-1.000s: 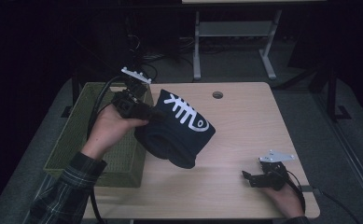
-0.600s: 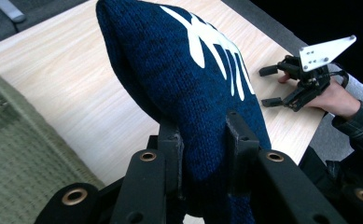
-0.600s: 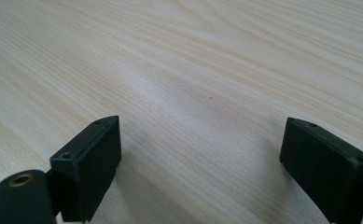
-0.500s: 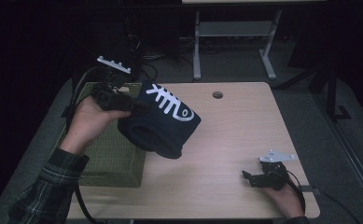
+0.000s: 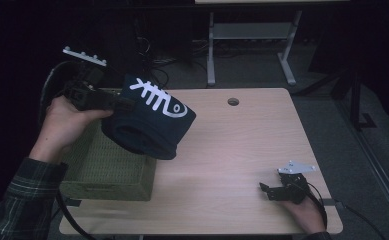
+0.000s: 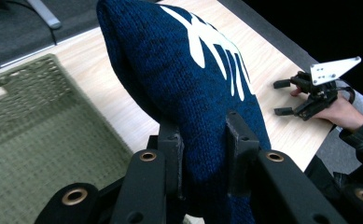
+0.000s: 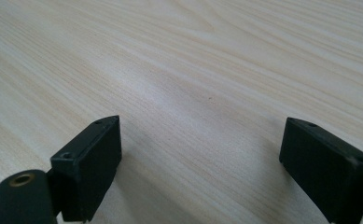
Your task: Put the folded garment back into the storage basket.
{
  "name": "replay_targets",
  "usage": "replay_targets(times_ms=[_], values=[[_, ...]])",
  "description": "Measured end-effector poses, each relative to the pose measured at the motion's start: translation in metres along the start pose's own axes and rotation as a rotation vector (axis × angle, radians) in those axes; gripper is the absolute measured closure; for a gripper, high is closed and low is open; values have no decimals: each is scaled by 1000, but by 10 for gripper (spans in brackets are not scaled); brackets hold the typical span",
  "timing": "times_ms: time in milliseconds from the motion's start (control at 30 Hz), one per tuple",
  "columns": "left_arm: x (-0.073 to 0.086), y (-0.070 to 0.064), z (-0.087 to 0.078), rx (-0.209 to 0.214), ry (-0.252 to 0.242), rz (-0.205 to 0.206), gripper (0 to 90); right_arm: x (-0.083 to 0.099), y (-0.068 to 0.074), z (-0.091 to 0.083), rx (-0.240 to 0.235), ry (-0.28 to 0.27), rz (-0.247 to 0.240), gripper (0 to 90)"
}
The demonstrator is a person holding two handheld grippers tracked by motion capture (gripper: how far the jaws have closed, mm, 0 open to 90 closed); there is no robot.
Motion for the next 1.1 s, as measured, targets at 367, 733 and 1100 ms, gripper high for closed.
replay_targets(times_ms=[367,733,1100], values=[[13,22,-30,-59,-26,-48,722,0,0,0,0,0,0,125],[33,48,-45,-114,-40,-107,723,0,0,0,2,0,3,125],[57,74,-40,-161,-20,-169,723,0,0,0,3,0,4,125]])
Point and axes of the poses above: each handheld gripper's, and its own axes: z roughly forward along the jaws, x roughly out of its underside, y roughly to its left, the point moved 9 cm from there along z, roughly forward along the jaws, and after that the axes turned 9 degrees about x, right-handed, at the moved point
